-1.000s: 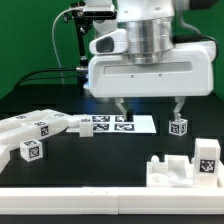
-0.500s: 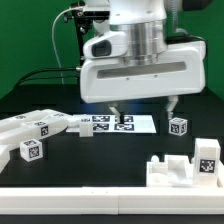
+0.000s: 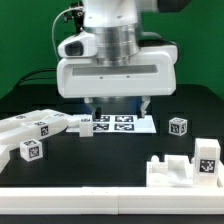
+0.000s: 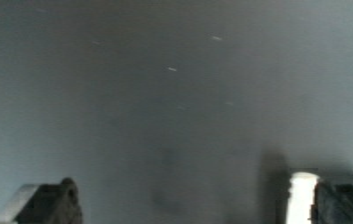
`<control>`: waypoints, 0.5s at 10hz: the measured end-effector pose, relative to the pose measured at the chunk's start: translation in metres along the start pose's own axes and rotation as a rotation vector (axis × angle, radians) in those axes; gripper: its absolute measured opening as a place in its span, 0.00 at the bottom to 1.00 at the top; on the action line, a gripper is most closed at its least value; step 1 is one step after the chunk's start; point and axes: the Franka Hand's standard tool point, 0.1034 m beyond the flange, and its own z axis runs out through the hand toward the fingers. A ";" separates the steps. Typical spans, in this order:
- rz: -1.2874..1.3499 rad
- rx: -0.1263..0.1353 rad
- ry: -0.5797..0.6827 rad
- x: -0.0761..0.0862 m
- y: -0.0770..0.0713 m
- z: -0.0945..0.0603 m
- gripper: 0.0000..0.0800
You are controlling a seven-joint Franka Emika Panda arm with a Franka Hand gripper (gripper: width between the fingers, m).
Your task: Assemble chair
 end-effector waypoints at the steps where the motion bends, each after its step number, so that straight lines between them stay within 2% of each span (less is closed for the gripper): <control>1: 0.005 0.000 -0.001 0.000 0.002 0.001 0.81; 2: -0.043 -0.005 -0.004 -0.002 0.007 0.004 0.81; 3: -0.083 -0.015 -0.028 -0.011 0.025 0.012 0.81; 5: -0.095 -0.043 -0.123 -0.032 0.060 0.007 0.81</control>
Offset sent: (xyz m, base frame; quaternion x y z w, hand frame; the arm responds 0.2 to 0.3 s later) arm -0.0523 -0.0649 -0.0065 -0.0562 -0.0935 -0.0921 0.9898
